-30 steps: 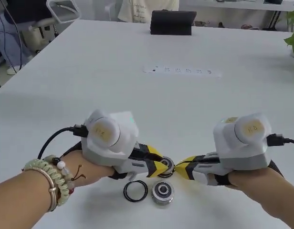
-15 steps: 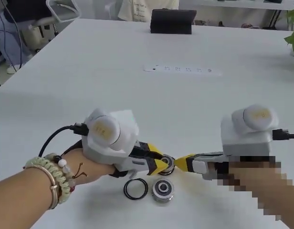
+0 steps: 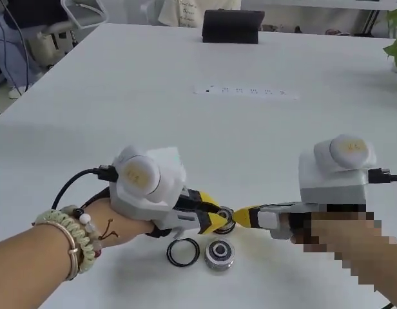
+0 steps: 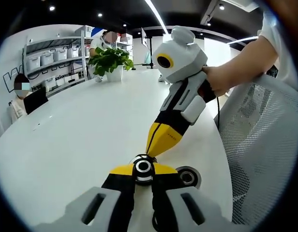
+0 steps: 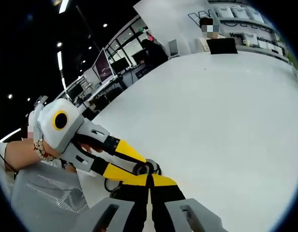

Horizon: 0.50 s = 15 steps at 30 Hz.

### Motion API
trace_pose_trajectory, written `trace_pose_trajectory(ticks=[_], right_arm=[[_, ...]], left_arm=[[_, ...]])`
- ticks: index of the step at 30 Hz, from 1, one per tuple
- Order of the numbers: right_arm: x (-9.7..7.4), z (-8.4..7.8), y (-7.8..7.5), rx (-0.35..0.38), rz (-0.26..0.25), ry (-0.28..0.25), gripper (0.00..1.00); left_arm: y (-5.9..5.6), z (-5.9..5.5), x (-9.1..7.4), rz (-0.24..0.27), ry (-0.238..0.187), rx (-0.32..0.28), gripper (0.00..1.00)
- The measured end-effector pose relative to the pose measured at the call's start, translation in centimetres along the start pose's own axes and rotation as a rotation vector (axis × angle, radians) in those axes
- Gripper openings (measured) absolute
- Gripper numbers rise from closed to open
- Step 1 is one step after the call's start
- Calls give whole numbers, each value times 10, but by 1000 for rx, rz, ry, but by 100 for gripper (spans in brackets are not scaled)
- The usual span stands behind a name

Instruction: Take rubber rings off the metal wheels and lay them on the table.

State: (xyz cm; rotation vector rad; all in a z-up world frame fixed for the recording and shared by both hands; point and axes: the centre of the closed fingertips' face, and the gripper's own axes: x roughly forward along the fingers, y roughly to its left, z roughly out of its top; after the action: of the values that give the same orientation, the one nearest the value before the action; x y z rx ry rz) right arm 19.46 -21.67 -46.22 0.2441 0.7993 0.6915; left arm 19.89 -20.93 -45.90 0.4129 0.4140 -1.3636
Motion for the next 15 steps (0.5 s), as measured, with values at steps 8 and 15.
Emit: trace_pose_trajectory(ticks=[8,15], right_arm=[[0,2,5,-18,10,-2,0],[0,3,5,-28,12,-6,0]], left_arm=[[0,0,0,0,0,2,7],[0,1,0,2,-1,0,7]])
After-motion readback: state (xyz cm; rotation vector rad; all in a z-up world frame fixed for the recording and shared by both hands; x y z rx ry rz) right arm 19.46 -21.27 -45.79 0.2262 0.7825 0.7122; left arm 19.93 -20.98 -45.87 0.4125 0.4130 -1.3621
